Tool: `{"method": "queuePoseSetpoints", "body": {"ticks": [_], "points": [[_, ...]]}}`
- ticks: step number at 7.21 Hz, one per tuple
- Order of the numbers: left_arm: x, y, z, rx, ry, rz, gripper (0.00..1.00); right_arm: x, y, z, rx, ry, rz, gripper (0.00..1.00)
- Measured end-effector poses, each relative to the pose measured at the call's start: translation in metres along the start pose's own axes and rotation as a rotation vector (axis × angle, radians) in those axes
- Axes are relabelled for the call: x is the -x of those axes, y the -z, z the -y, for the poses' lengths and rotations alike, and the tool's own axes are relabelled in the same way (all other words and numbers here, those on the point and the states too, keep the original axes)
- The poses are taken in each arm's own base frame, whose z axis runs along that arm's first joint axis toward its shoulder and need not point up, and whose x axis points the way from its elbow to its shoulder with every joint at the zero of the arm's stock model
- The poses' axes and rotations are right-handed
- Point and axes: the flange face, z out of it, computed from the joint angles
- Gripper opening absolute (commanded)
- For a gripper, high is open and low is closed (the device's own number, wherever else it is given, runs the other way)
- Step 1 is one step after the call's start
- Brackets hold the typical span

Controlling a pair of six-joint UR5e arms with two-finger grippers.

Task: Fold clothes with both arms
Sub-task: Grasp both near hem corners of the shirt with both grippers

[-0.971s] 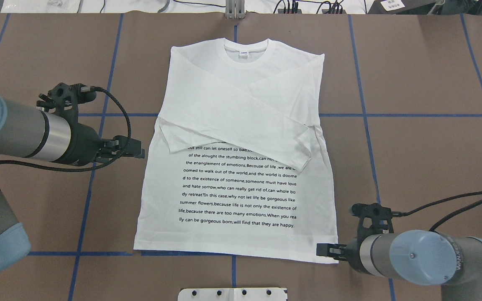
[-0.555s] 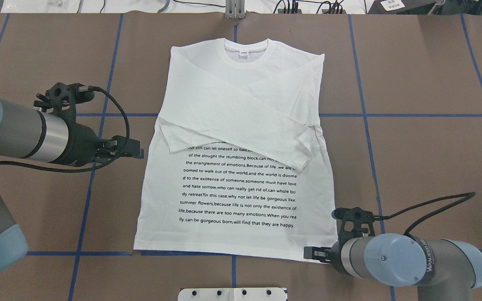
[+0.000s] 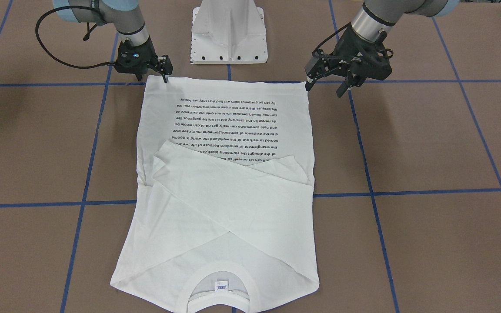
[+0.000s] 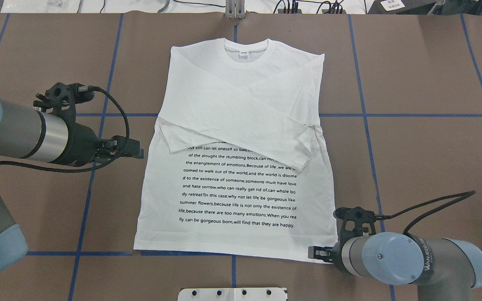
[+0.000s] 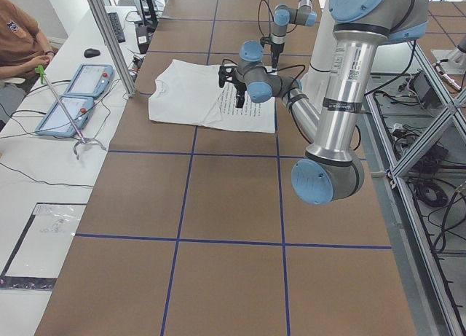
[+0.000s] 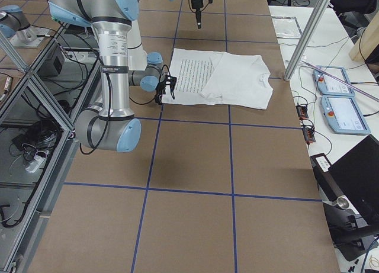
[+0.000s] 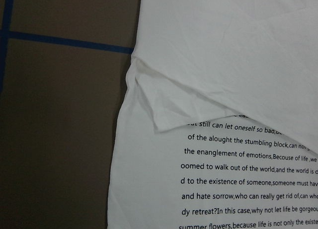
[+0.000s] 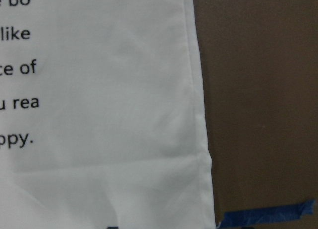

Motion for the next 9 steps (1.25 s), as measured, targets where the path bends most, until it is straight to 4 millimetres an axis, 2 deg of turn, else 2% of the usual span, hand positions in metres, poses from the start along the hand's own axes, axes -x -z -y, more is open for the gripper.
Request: {"method": "queuePoseSetpoints", "body": {"ticks": [1, 3, 5, 6, 9], "points": [[0.0, 0.0, 0.0, 0.0, 0.0, 0.001, 1.0, 0.0, 0.001, 0.0, 0.002, -0.001, 0.002, 0.36], [0.001, -0.001, 0.0, 0.001, 0.001, 0.003, 1.0, -0.001, 0.002, -0.001, 0.009, -0.001, -0.002, 0.36], [0.001, -0.002, 0.0, 0.001, 0.002, 0.004, 1.0, 0.0, 0.003, -0.003, 0.022, -0.001, -0.021, 0.06], [0.001, -0.002, 0.0, 0.001, 0.002, 0.004, 1.0, 0.002, 0.007, -0.004, 0.029, 0.0, -0.021, 0.0], [0.001, -0.004, 0.0, 0.004, 0.003, 0.005, 1.0, 0.007, 0.019, -0.005, 0.028, -0.024, 0.0, 0.0]]}}
